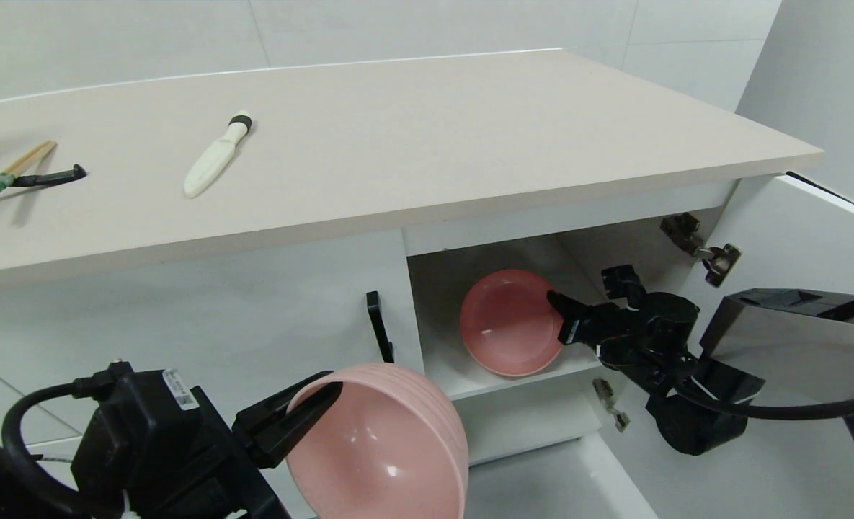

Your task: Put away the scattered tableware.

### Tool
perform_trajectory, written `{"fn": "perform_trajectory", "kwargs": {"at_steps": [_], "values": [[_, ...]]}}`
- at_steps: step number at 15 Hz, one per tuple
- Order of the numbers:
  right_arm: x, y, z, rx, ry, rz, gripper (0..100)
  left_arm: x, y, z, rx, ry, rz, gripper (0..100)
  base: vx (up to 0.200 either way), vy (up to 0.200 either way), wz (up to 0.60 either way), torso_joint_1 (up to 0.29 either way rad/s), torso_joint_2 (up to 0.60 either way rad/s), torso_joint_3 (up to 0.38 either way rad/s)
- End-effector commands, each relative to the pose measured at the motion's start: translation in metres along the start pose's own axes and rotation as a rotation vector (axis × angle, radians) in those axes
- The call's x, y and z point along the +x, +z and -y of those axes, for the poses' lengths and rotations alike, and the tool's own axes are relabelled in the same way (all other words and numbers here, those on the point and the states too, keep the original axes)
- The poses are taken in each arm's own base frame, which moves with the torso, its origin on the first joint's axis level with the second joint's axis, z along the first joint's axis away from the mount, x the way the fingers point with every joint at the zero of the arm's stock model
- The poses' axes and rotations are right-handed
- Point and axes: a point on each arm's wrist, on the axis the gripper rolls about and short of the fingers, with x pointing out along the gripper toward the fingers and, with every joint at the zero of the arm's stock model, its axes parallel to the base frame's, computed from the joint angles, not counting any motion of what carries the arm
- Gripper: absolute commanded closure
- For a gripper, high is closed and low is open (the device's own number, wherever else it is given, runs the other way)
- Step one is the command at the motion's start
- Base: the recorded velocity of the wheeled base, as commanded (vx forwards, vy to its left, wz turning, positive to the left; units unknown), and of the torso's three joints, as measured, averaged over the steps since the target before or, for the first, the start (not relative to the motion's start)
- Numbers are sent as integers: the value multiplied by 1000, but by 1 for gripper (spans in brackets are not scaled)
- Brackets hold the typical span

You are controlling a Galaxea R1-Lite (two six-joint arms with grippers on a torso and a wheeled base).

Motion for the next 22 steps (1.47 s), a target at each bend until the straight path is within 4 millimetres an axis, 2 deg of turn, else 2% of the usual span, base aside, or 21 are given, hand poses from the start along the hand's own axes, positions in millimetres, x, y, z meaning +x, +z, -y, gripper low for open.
{"fn": "perform_trajectory", "kwargs": {"at_steps": [1, 6, 9, 10, 19, 20, 22], "values": [[7, -9, 13, -3, -18, 7, 100, -2, 2, -3, 1, 16, 9, 100, 0, 0, 0, 0, 0, 0], [30, -19, 25, 36, -23, 30, 100, -2, 1, -7, 3, 43, 5, 100, 0, 0, 0, 0, 0, 0], [33, -19, 26, 37, -24, 27, 100, -2, 1, -7, 3, 43, 5, 100, 0, 0, 0, 0, 0, 0], [42, -24, 29, 40, -27, 14, 100, -2, 1, -7, 1, 44, 6, 100, 0, 0, 0, 0, 0, 0], [45, -33, 29, 36, -26, 11, 100, -2, 1, -7, 0, 44, 6, 100, 0, 0, 0, 0, 0, 0], [44, -33, 29, 35, -28, 10, 0, -2, 1, -7, 0, 44, 6, 100, 0, 0, 0, 0, 0, 0], [46, -29, 28, 30, -28, 38, 0, -4, 3, -7, -2, 47, 15, 100, 0, 0, 0, 0, 0, 0]]}}
